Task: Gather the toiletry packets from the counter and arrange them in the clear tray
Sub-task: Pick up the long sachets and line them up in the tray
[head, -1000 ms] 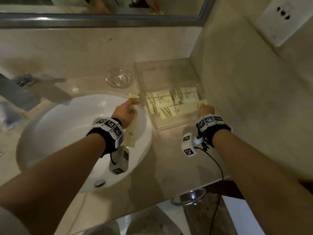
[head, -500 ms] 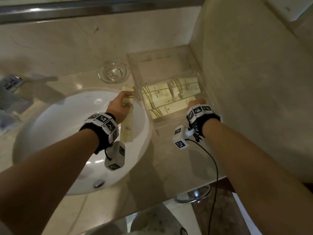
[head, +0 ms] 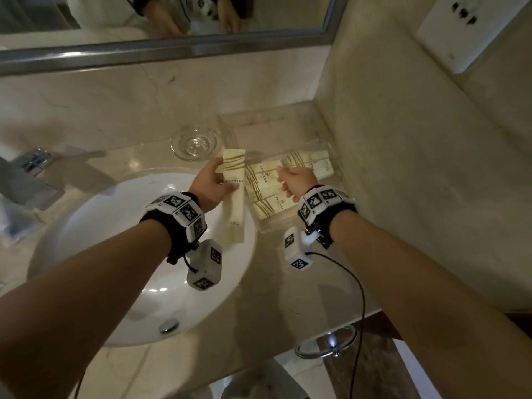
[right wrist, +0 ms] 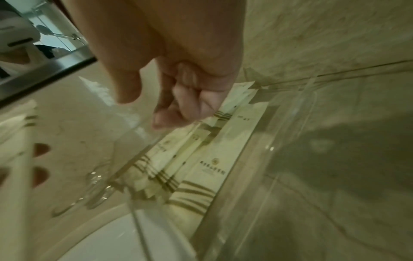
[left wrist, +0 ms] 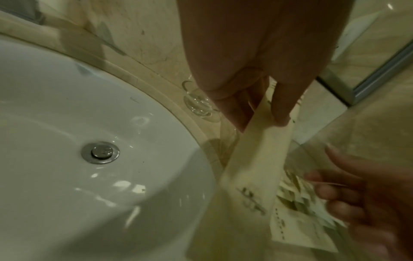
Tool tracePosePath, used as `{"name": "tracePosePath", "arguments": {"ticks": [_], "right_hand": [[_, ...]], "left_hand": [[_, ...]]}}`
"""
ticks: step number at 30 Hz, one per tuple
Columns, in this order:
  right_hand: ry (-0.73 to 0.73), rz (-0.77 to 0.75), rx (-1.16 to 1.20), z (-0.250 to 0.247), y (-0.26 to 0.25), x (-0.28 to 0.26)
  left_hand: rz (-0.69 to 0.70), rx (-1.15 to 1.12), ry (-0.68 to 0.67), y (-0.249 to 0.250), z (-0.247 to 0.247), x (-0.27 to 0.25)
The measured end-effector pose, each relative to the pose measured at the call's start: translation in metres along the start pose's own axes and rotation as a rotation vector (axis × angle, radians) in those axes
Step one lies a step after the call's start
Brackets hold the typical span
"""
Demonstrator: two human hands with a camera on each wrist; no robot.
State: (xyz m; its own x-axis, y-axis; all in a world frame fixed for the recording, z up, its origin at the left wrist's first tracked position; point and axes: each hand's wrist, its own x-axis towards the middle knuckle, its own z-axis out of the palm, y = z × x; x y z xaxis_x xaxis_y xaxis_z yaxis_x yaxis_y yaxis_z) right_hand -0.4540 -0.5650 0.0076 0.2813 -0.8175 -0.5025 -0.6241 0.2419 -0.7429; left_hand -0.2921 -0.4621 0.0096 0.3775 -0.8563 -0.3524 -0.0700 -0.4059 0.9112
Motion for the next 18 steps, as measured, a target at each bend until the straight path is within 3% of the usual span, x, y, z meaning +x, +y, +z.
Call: {"name": "tracePosePath", "arguments": {"ticks": [5,7,14,18], "right_hand": [[-0.309,-0.090,0.075,0.014,-0.008,-0.020],[-0.368,-0.105,0.023,0.017,-0.006,-0.024],[-0.348,-0.110,-0.134,0.006,-0.004,-0.023],[-0.393,-0.008,0.076,-0.021,0.005,-0.022]], "left_hand": [[-0.006,-0.254,0.124,0.020,0.006,0.001],[0.004,-0.300,0.157,0.026,0.008,0.001],[0.035,-0.316,0.225,0.027,0.007,0.001],[0.048,-0.292,0.273,0.022,0.002,0.003]]}}
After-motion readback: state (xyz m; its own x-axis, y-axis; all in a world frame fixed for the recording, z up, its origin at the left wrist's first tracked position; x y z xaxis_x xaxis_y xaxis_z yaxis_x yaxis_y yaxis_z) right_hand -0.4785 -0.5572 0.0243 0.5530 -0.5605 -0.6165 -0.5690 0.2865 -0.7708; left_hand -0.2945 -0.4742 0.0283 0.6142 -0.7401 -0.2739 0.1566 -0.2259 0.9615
